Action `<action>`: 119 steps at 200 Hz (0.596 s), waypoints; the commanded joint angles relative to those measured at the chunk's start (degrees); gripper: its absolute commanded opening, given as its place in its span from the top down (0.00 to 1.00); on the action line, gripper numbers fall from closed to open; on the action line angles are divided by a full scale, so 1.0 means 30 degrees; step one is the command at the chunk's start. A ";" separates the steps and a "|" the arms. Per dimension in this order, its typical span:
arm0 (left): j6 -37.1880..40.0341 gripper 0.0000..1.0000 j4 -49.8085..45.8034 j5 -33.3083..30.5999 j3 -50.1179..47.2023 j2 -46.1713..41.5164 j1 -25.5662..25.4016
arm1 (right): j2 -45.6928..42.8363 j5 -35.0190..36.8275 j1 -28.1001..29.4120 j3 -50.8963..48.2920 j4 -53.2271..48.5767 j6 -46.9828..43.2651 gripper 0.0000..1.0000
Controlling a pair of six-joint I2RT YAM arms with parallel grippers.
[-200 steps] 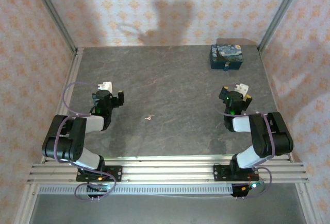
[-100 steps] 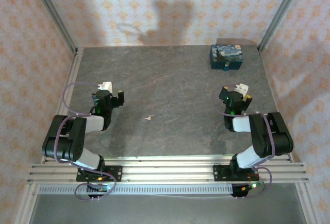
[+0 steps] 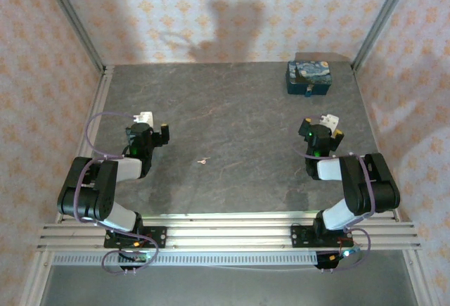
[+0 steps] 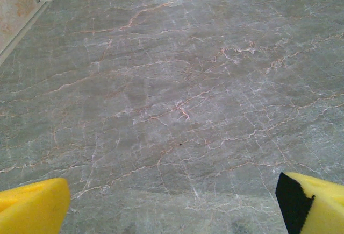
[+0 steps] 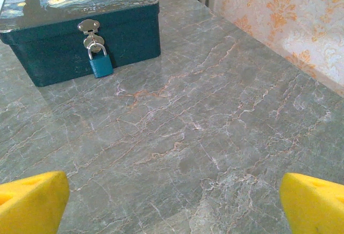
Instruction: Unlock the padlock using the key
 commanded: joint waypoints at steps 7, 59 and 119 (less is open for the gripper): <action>-0.0089 0.00 0.0688 -0.0068 0.0297 -0.0096 0.0043 | -0.0025 -0.0026 -0.0119 0.0167 -0.0066 -0.0167 0.00; -0.0288 0.00 -0.1968 -0.0387 0.1666 -0.0817 0.0044 | -0.0502 -0.0088 -0.0127 0.0431 -0.0872 -0.0188 0.00; -0.2491 0.00 -0.9285 0.0173 0.5840 -0.2700 -0.0153 | -0.1918 -0.1401 -0.0067 1.0185 -1.7637 0.3157 0.10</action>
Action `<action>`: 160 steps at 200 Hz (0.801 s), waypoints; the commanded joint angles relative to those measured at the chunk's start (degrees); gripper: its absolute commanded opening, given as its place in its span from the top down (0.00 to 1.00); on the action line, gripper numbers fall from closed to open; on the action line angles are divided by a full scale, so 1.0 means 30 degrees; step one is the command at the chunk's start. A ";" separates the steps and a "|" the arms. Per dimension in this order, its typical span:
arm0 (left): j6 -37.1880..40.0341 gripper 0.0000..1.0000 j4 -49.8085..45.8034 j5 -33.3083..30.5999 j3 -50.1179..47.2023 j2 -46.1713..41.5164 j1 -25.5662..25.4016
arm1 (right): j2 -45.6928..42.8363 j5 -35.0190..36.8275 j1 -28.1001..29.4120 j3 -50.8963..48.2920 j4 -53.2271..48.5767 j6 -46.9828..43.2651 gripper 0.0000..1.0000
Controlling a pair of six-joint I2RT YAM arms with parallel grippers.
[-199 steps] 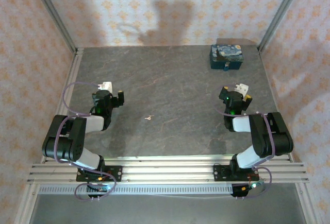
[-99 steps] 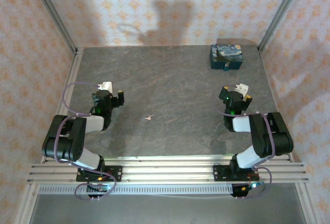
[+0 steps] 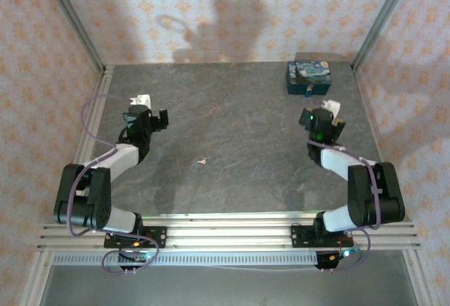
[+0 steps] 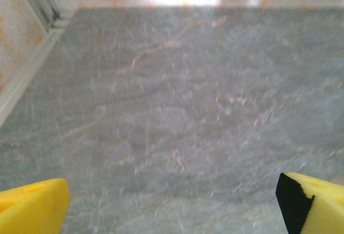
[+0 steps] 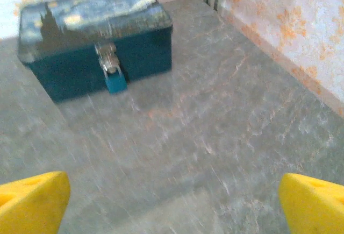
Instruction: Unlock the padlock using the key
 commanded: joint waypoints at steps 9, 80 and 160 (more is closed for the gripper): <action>-0.2284 0.00 -0.3557 0.0718 0.2002 -0.0700 -0.0278 | 0.1237 -0.1075 0.0201 0.6695 -0.9947 0.2871 0.11; -0.4320 0.11 -0.8467 0.5344 0.9228 0.3885 -0.3450 | 1.8087 -0.0601 0.0920 3.2776 -2.6315 0.4609 0.10; -0.4795 0.13 -0.9302 0.7108 1.1042 0.6771 -0.4699 | 2.2446 -0.5700 0.0751 3.6790 -2.6748 0.5819 0.19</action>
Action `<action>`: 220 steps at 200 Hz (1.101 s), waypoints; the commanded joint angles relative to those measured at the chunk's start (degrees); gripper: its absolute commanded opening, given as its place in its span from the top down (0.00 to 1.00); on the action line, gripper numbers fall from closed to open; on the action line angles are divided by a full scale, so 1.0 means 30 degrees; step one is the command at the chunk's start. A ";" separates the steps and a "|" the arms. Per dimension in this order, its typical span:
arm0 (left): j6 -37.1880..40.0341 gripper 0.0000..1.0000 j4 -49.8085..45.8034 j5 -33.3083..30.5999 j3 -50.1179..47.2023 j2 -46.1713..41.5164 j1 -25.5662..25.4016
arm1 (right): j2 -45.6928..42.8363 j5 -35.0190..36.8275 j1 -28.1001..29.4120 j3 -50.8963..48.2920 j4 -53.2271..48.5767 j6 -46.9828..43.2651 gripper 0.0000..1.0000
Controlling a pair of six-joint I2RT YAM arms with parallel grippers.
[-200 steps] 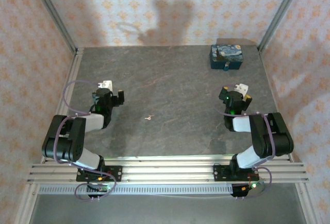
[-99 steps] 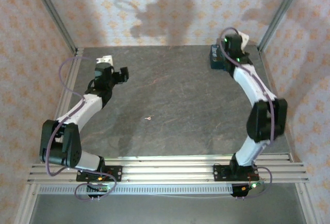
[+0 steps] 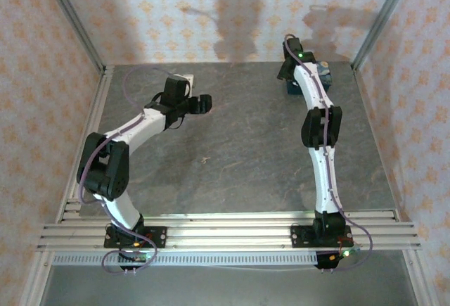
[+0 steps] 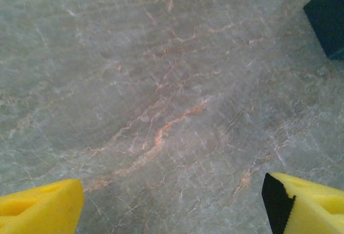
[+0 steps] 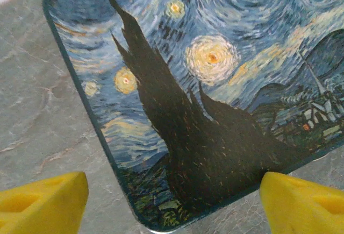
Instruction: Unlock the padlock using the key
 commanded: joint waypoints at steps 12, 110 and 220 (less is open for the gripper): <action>-0.0402 0.13 -0.1042 0.0821 0.0655 0.0650 -0.0098 | -0.0055 -0.3341 0.0052 -0.0433 -0.1203 0.0889 0.21; 0.0109 0.13 -0.1852 0.0660 -0.0213 -0.0158 -0.0099 | -0.1437 -0.4552 0.3047 -0.3650 -0.0787 -0.0316 0.30; -0.0366 0.14 -0.1770 0.1225 -0.0482 -0.0174 -0.0128 | -0.0997 -0.1965 0.0623 0.0115 0.0470 -0.1194 0.27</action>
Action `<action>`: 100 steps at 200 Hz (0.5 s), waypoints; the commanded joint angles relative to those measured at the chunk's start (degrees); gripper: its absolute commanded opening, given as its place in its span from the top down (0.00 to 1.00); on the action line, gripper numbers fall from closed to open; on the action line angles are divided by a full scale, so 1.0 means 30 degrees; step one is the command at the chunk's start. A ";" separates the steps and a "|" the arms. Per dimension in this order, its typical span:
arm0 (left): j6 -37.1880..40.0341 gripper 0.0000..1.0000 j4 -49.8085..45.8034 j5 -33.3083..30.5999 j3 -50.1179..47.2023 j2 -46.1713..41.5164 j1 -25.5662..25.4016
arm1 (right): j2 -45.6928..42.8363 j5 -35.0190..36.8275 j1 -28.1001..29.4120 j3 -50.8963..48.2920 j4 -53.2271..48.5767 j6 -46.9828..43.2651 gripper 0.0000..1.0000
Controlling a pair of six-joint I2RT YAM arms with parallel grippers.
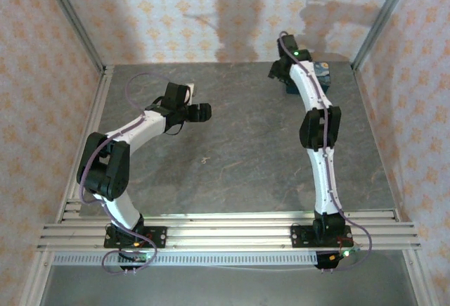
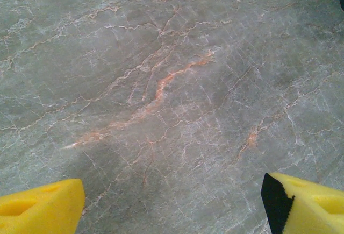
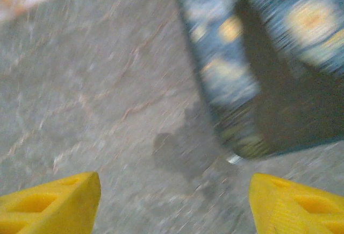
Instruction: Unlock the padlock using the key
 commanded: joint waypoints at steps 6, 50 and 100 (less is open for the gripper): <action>-0.0074 0.14 -0.0342 0.0372 0.0432 0.0148 -0.0133 | 0.0165 0.0644 -0.0030 0.0554 0.0568 -0.1087 0.26; 0.0080 0.14 -0.0812 0.0576 0.1083 0.0791 -0.0223 | 0.1086 0.1196 -0.0323 0.1081 0.1044 -0.2419 0.20; 0.0003 0.15 -0.0760 0.0807 0.1153 0.1345 -0.0282 | 0.2361 -0.2678 -0.0595 0.1787 0.0272 -0.3365 0.20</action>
